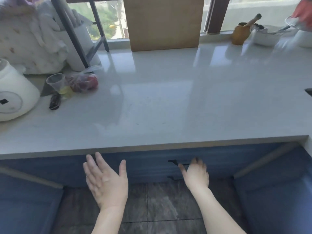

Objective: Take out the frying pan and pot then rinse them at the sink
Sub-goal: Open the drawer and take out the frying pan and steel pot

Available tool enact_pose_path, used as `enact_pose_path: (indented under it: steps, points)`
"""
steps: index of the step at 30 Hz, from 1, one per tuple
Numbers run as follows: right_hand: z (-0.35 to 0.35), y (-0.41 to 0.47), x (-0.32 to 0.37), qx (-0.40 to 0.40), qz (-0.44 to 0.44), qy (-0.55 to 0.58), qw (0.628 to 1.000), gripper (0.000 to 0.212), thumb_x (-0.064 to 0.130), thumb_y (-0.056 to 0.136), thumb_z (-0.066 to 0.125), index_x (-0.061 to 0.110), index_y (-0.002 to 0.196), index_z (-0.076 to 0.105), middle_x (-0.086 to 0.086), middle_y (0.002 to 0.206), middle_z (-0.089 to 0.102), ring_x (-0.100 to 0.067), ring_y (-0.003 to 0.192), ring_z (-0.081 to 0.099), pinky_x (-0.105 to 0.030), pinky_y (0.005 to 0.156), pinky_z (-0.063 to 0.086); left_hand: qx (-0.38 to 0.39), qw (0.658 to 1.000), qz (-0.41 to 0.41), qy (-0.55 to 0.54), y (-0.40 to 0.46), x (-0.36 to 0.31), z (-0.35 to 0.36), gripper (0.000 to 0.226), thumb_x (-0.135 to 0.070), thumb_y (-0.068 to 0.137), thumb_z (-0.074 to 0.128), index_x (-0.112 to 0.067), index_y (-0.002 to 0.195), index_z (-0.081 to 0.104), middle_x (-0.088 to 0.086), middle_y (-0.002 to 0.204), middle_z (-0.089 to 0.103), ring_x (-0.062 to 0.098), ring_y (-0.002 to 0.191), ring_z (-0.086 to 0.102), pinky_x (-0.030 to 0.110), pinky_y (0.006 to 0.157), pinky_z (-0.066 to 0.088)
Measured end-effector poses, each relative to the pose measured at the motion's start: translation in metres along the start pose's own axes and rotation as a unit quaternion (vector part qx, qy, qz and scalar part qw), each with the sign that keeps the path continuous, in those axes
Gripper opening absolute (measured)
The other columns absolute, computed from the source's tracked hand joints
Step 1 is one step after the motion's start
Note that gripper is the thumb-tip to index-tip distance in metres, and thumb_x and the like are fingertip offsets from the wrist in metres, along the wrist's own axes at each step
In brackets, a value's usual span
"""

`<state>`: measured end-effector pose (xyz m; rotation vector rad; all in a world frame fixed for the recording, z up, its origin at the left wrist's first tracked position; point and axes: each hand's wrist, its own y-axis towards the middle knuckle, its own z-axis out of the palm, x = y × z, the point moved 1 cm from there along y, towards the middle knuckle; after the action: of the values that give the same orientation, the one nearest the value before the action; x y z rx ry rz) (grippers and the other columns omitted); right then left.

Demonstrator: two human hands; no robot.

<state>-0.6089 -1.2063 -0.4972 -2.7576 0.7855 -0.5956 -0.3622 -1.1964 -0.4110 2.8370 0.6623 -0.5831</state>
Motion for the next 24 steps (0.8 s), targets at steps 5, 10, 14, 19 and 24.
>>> enact_pose_path:
  steps: [5,10,14,19,24]
  points:
    - [0.034,0.018,-0.001,0.086,-0.05,-0.054,0.994,0.07,0.059,0.097,0.035,0.013,0.149,0.03,-0.006,0.156,0.029,-0.026,0.143,0.024,-0.044,0.113,0.029,-0.001,1.0,0.013,0.011,-0.004,0.01,0.013,0.087,-0.058,0.087,0.04,-0.006,0.153,0.018,0.016,0.16,0.011,0.033,0.148,0.006,0.053,0.116,0.019]
    - [0.053,0.025,-0.004,0.133,-0.082,-0.116,0.981,0.073,0.063,0.097,0.027,0.018,0.154,0.017,0.0,0.16,0.018,-0.02,0.148,0.011,-0.049,0.117,0.019,0.003,1.0,0.022,0.02,-0.008,0.022,0.015,0.091,-0.064,0.084,0.03,-0.008,0.154,0.014,0.013,0.162,0.009,0.03,0.149,0.003,0.05,0.118,0.017]
    - [0.053,0.023,-0.005,0.134,-0.075,-0.113,0.982,0.078,0.068,0.094,0.021,0.019,0.155,0.019,0.002,0.16,0.018,-0.019,0.148,0.013,-0.047,0.116,0.022,-0.001,0.999,0.029,0.028,-0.008,0.025,0.014,0.091,-0.064,0.084,0.03,-0.008,0.154,0.014,0.013,0.161,0.01,0.03,0.149,0.004,0.051,0.117,0.018]
    - [0.052,0.001,-0.012,0.126,-0.08,-0.113,0.982,0.076,0.068,0.094,0.025,0.018,0.152,0.024,0.001,0.156,0.027,-0.019,0.145,0.02,-0.046,0.11,0.03,0.007,0.997,0.046,0.053,-0.006,0.02,0.017,0.086,-0.059,0.089,0.036,-0.005,0.152,0.02,0.018,0.159,0.017,0.034,0.148,0.011,0.052,0.116,0.022]
    - [0.047,-0.012,-0.026,0.145,-0.1,-0.126,0.976,0.078,0.067,0.094,0.029,0.018,0.154,0.02,0.001,0.16,0.021,-0.019,0.147,0.017,-0.046,0.113,0.027,0.037,0.992,0.074,0.093,-0.012,0.019,0.027,0.092,-0.071,0.088,0.019,-0.006,0.152,0.023,0.018,0.159,0.019,0.034,0.147,0.013,0.049,0.115,0.023]
